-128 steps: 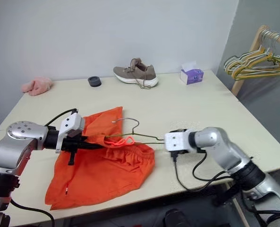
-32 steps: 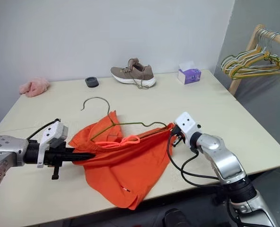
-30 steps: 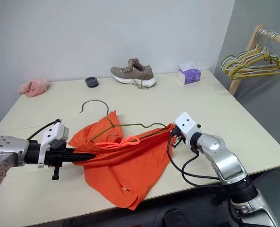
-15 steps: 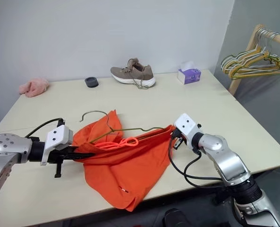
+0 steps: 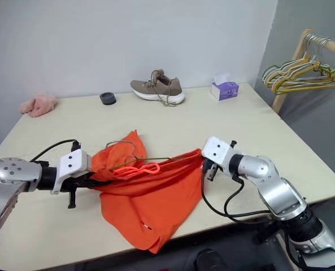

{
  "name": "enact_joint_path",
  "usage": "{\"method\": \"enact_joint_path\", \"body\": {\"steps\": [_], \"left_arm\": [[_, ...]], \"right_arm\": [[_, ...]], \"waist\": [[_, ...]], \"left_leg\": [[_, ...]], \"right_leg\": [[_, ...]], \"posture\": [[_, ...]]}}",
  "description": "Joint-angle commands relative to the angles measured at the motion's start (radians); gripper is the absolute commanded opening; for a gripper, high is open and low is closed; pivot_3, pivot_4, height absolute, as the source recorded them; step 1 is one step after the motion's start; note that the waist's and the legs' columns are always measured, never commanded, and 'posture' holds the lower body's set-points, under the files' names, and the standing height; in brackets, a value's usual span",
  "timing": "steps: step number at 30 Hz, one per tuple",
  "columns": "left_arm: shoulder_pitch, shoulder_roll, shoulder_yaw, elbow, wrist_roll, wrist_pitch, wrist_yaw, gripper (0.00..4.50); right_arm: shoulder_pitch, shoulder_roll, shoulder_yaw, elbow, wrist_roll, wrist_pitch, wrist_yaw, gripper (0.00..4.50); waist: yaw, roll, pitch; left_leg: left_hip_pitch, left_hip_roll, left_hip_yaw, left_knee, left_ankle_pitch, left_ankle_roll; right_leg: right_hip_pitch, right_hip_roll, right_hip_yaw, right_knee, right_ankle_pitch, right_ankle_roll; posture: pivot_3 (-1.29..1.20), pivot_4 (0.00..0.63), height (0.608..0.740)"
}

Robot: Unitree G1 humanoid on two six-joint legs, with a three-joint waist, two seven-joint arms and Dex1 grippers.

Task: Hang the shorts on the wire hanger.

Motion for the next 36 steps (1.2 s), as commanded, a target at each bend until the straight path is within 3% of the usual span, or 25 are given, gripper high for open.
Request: {"method": "enact_joint_path", "body": {"steps": [1,8,12,17,24,31,36], "left_arm": [[-0.023,-0.001,-0.019,0.012,0.049,0.012,0.001,0.00],[-0.058,-0.041,-0.047,0.007,0.066,0.027,0.007,0.00],[-0.069,-0.059,-0.051,0.006,0.068,0.029,0.007,0.00],[-0.064,-0.069,-0.040,-0.010,0.055,0.031,-0.011,0.00],[-0.061,-0.074,-0.032,-0.018,0.050,0.032,-0.021,0.00],[-0.069,-0.074,-0.031,-0.018,0.051,0.034,-0.031,0.00],[-0.056,-0.074,-0.029,-0.035,0.048,0.041,-0.031,0.00]], "right_arm": [[-0.059,-0.001,-0.004,-0.056,-0.036,-0.014,0.031,0.04],[-0.098,0.025,0.043,-0.075,-0.064,-0.034,0.091,0.04],[-0.100,0.027,0.050,-0.085,-0.053,0.010,0.134,1.06],[-0.104,-0.012,0.031,-0.116,-0.024,0.102,0.205,2.76],[-0.082,-0.057,0.041,-0.117,0.015,0.173,0.283,2.76],[-0.111,-0.016,0.127,-0.026,-0.030,0.119,0.307,2.76],[-0.173,0.078,0.218,0.120,-0.108,0.022,0.297,2.76]], "waist": [[0.002,0.000,0.000],[0.004,0.000,0.000],[0.003,0.000,0.000],[0.003,0.000,0.000],[0.002,-0.001,0.000],[0.001,-0.001,0.000],[-0.001,-0.001,0.000]], "left_leg": [[0.000,0.000,0.000,0.000,0.000,0.000],[-0.001,0.000,-0.001,0.000,0.000,0.000],[0.000,0.000,-0.001,0.000,0.000,0.000],[0.000,0.000,-0.001,0.000,0.000,0.000],[0.000,0.000,-0.001,0.001,0.000,0.000],[0.000,0.000,-0.001,0.001,0.000,0.000],[0.000,0.000,-0.001,0.001,0.000,0.000]], "right_leg": [[0.000,0.000,0.000,0.000,0.000,0.000],[0.000,0.000,0.000,0.000,0.000,0.000],[0.000,0.000,0.000,0.000,0.000,0.000],[0.000,0.000,-0.001,0.000,0.000,0.000],[0.001,0.000,-0.001,0.000,0.000,0.000],[0.001,0.000,-0.001,0.000,0.000,0.000],[0.001,0.000,-0.001,0.001,0.000,0.000]], "posture": [[-0.27,0.000,0.740],[-0.28,0.000,0.740],[-0.28,0.000,0.740],[-0.28,0.000,0.740],[-0.28,0.000,0.740],[-0.27,0.000,0.740],[-0.27,0.000,0.740]]}}
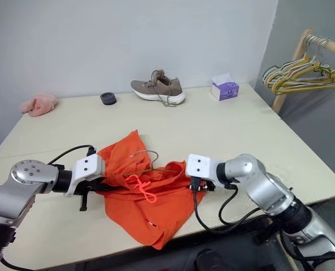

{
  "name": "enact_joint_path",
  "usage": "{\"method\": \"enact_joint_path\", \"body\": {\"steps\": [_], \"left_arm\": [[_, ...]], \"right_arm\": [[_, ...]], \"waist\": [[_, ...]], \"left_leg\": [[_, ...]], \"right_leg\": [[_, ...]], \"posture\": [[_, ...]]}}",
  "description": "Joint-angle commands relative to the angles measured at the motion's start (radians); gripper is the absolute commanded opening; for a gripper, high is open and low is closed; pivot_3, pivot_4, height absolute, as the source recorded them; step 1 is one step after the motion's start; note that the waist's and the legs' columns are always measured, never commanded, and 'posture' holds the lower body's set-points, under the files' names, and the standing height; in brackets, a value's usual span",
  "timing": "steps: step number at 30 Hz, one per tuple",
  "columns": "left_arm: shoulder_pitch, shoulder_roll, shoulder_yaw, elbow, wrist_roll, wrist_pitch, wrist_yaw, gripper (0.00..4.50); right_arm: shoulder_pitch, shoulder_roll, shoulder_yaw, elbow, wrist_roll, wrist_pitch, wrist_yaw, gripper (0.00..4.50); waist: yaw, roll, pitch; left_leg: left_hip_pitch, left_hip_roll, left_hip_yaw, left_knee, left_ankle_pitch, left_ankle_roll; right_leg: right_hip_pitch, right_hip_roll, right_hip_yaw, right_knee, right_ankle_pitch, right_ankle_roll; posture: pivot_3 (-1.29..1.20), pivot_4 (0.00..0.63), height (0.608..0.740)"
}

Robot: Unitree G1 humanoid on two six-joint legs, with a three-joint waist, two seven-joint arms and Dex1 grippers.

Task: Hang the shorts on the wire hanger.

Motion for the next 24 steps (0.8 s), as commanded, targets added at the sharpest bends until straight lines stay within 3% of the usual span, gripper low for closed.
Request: {"method": "enact_joint_path", "body": {"steps": [1,8,11,17,23,24], "left_arm": [[-0.007,0.004,0.029,-0.031,-0.012,0.000,-0.006,0.00],[-0.003,0.003,0.034,-0.039,-0.014,0.007,-0.001,0.00],[0.003,-0.002,0.040,-0.046,-0.021,0.014,0.006,0.00],[0.009,-0.010,0.053,-0.049,-0.036,0.013,0.010,0.00],[-0.017,-0.074,0.137,-0.009,-0.108,0.053,0.059,0.00],[-0.025,-0.081,0.157,0.009,-0.119,0.063,0.068,0.23]], "right_arm": [[-0.054,0.053,0.035,0.069,-0.053,-0.073,-0.006,2.76],[-0.098,0.129,0.065,0.208,-0.109,-0.161,0.011,2.76],[-0.112,0.148,0.078,0.259,-0.137,-0.197,0.012,2.21],[-0.124,0.163,0.058,0.316,-0.173,-0.274,0.011,0.12],[-0.124,0.146,-0.024,0.256,-0.106,-0.219,0.075,0.02],[-0.122,0.133,-0.042,0.234,-0.090,-0.200,0.092,0.01]], "waist": [[0.000,0.000,0.000],[0.003,0.000,0.000],[0.002,0.000,0.000],[0.003,0.000,0.000],[0.004,0.000,0.000],[0.005,0.000,0.000]], "left_leg": [[0.000,0.000,0.000,0.000,0.000,0.000],[-0.001,0.000,-0.001,0.000,0.000,0.000],[0.000,0.000,-0.002,0.000,0.000,0.000],[0.000,0.000,-0.002,0.000,0.000,0.000],[0.000,0.000,-0.003,0.000,0.000,0.000],[0.000,0.000,-0.003,0.001,0.000,0.000]], "right_leg": [[0.000,0.000,0.000,0.000,0.000,0.000],[0.000,0.000,-0.001,0.000,0.000,0.000],[0.001,0.000,-0.001,0.000,0.000,0.000],[0.001,0.000,-0.001,0.001,0.000,0.000],[0.001,-0.001,-0.002,0.001,0.000,0.000],[0.001,-0.001,-0.002,0.001,0.001,-0.001]], "posture": [[-0.27,0.000,0.740],[-0.26,0.000,0.740],[-0.26,0.000,0.740],[-0.26,0.000,0.740],[-0.26,0.000,0.740],[-0.26,0.000,0.740]]}}
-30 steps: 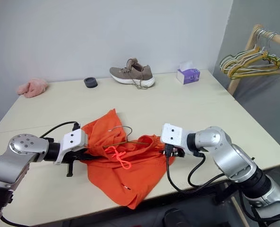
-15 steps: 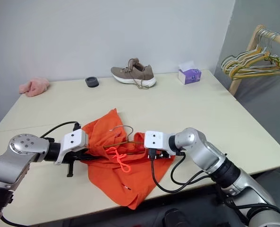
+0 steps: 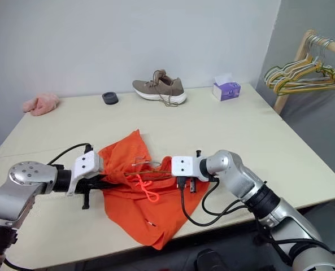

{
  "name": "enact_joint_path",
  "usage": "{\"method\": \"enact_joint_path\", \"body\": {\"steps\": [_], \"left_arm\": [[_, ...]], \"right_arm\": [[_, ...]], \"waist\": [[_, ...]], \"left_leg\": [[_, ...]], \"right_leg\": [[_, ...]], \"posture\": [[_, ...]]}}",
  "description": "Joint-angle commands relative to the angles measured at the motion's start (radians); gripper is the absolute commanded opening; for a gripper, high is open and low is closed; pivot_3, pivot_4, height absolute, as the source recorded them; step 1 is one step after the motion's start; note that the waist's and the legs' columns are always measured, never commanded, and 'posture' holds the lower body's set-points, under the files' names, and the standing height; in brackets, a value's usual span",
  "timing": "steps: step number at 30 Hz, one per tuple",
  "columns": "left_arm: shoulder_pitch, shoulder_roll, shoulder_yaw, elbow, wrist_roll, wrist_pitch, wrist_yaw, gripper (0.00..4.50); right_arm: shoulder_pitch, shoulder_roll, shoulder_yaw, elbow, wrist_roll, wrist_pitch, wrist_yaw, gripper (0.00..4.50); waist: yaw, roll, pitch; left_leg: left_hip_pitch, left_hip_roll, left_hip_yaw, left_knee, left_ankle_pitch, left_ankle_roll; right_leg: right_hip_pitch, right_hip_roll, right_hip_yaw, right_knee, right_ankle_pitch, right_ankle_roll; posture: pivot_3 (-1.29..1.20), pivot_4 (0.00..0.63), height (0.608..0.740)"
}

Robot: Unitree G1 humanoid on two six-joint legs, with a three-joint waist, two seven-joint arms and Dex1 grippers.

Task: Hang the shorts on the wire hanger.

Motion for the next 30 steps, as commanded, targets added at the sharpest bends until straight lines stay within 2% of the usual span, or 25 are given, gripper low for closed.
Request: {"method": "enact_joint_path", "body": {"steps": [1,9,17,20,24,27,30], "left_arm": [[-0.047,-0.017,0.092,0.037,-0.061,0.036,0.035,0.50],[-0.124,-0.026,0.204,0.218,-0.086,0.005,0.093,2.86],[-0.189,-0.060,0.258,0.303,-0.106,0.009,0.157,2.86],[-0.168,-0.069,0.256,0.252,-0.135,0.053,0.145,2.86],[-0.124,-0.074,0.249,0.146,-0.191,0.135,0.121,2.86],[-0.105,-0.082,0.240,0.044,-0.249,0.207,0.110,3.38],[-0.105,-0.091,0.219,-0.053,-0.323,0.294,0.090,4.30]], "right_arm": [[-0.020,-0.036,-0.087,-0.100,0.059,0.050,0.059,0.00],[0.018,-0.181,-0.174,-0.242,0.177,0.201,0.180,0.00],[0.022,-0.283,-0.218,-0.254,0.238,0.291,0.219,0.00],[0.024,-0.304,-0.246,-0.248,0.270,0.353,0.214,0.00],[0.051,-0.298,-0.344,-0.245,0.357,0.510,0.177,0.00],[0.096,-0.297,-0.452,-0.257,0.432,0.653,0.128,0.00],[0.141,-0.289,-0.547,-0.263,0.481,0.787,0.056,0.00]], "waist": [[0.001,0.000,0.000],[0.001,0.000,0.000],[0.001,0.000,0.000],[-0.001,0.000,0.000],[-0.002,0.000,0.000],[-0.001,0.000,0.000],[0.002,0.000,0.000]], "left_leg": [[0.000,0.000,0.000,0.000,0.000,0.000],[0.000,0.000,-0.004,0.000,0.000,0.000],[0.000,0.000,-0.005,0.000,0.000,0.000],[0.000,-0.001,-0.005,0.000,0.000,0.000],[0.000,-0.001,-0.005,0.000,0.000,0.000],[0.000,-0.001,-0.005,0.000,0.000,0.000],[0.000,-0.001,-0.005,0.000,0.000,0.000]], "right_leg": [[0.000,0.000,0.000,0.000,0.000,0.000],[0.001,-0.001,-0.003,0.000,0.000,0.000],[0.002,-0.003,-0.004,0.000,0.000,0.000],[0.002,-0.004,-0.004,0.000,0.000,0.000],[0.002,-0.004,-0.004,0.000,0.000,-0.001],[0.002,-0.004,-0.004,0.000,0.002,-0.004],[0.002,-0.004,-0.005,-0.001,0.002,-0.003]], "posture": [[-0.26,0.000,0.740],[-0.27,0.000,0.740],[-0.27,0.000,0.740],[-0.28,0.000,0.740],[-0.28,0.000,0.740],[-0.29,0.000,0.740],[-0.30,0.000,0.740]]}}
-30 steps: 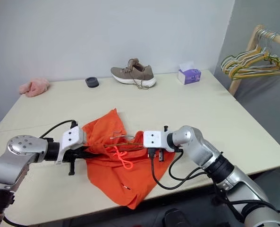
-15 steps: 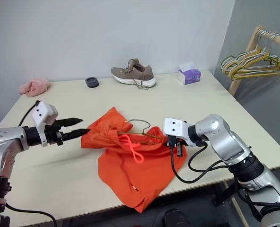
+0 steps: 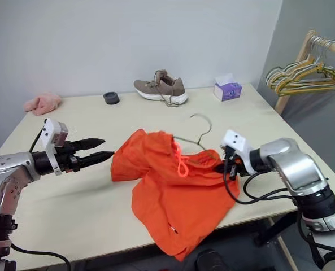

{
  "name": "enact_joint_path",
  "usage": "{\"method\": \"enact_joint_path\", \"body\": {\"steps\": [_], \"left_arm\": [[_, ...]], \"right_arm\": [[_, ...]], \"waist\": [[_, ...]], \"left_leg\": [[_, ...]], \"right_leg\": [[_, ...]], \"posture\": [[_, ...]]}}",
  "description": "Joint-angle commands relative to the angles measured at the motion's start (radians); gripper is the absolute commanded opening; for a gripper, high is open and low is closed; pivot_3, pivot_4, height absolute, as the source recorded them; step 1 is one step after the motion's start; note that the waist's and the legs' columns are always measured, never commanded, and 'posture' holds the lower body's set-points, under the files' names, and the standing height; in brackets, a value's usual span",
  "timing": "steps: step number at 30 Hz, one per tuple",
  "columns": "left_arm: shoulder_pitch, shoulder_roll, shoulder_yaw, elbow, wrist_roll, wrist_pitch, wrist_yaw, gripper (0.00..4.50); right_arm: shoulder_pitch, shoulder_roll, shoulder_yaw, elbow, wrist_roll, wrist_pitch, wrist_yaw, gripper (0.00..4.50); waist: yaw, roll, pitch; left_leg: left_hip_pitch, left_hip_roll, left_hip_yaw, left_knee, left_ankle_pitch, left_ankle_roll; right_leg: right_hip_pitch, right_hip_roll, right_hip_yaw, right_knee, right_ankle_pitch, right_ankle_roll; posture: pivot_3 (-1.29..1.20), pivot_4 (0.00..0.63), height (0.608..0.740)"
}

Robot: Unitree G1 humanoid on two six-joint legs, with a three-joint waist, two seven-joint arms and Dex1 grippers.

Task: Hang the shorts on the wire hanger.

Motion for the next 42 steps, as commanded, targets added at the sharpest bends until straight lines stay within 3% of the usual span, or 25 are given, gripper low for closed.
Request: {"method": "enact_joint_path", "body": {"steps": [1,7,11,17,24,33,42], "left_arm": [[-0.016,-0.009,-0.021,-0.137,-0.107,0.098,-0.029,4.47],[-0.100,-0.067,-0.075,-0.225,-0.226,0.224,-0.020,4.47],[-0.171,-0.136,-0.144,-0.242,-0.223,0.225,-0.009,4.47],[-0.258,-0.288,-0.297,-0.233,-0.133,0.129,0.011,4.47],[-0.362,-0.453,-0.421,-0.165,-0.026,0.023,0.042,4.47],[-0.462,-0.573,-0.480,-0.134,0.073,-0.032,0.105,4.47],[-0.509,-0.611,-0.486,-0.140,0.095,-0.032,0.132,4.47]], "right_arm": [[0.030,0.005,-0.137,-0.028,0.061,0.144,-0.088,0.00],[0.134,-0.010,-0.324,-0.069,0.124,0.345,-0.203,0.00],[0.220,-0.051,-0.468,-0.090,0.145,0.431,-0.254,0.00],[0.327,-0.095,-0.704,-0.087,0.129,0.455,-0.334,0.00],[0.339,-0.147,-0.849,-0.004,0.075,0.416,-0.456,0.00],[0.131,-0.252,-0.856,0.191,-0.004,0.277,-0.628,0.00],[-0.127,-0.338,-0.744,0.490,-0.025,0.172,-0.703,0.00]], "waist": [[0.000,0.000,0.000],[-0.004,0.000,0.000],[-0.006,0.001,0.000],[-0.029,0.002,-0.001],[-0.087,0.004,-0.002],[-0.163,0.013,-0.007],[-0.178,0.015,-0.007]], "left_leg": [[0.000,0.000,0.000,0.000,0.000,0.000],[0.000,-0.001,0.004,0.000,0.000,0.000],[0.000,-0.002,0.006,0.000,0.000,0.000],[0.001,-0.002,0.009,0.000,0.000,0.001],[0.002,-0.002,0.011,0.000,0.000,0.001],[0.003,-0.003,0.013,-0.003,-0.001,0.001],[0.019,-0.003,0.015,-0.012,-0.001,0.002]], "right_leg": [[0.000,0.000,0.000,0.000,-0.001,0.001],[0.000,0.004,0.003,0.000,-0.002,0.004],[0.000,0.005,0.005,-0.001,-0.002,0.004],[0.000,0.005,0.007,-0.002,-0.002,0.004],[0.001,0.006,0.008,-0.002,-0.002,0.004],[0.004,0.007,0.009,-0.007,-0.003,0.005],[0.018,0.005,0.010,-0.018,-0.003,0.005]], "posture": [[-0.31,0.000,0.740],[-0.35,0.000,0.740],[-0.38,0.000,0.740],[-0.43,0.000,0.740],[-0.47,0.000,0.740],[-0.47,0.000,0.740],[-0.45,0.000,0.740]]}}
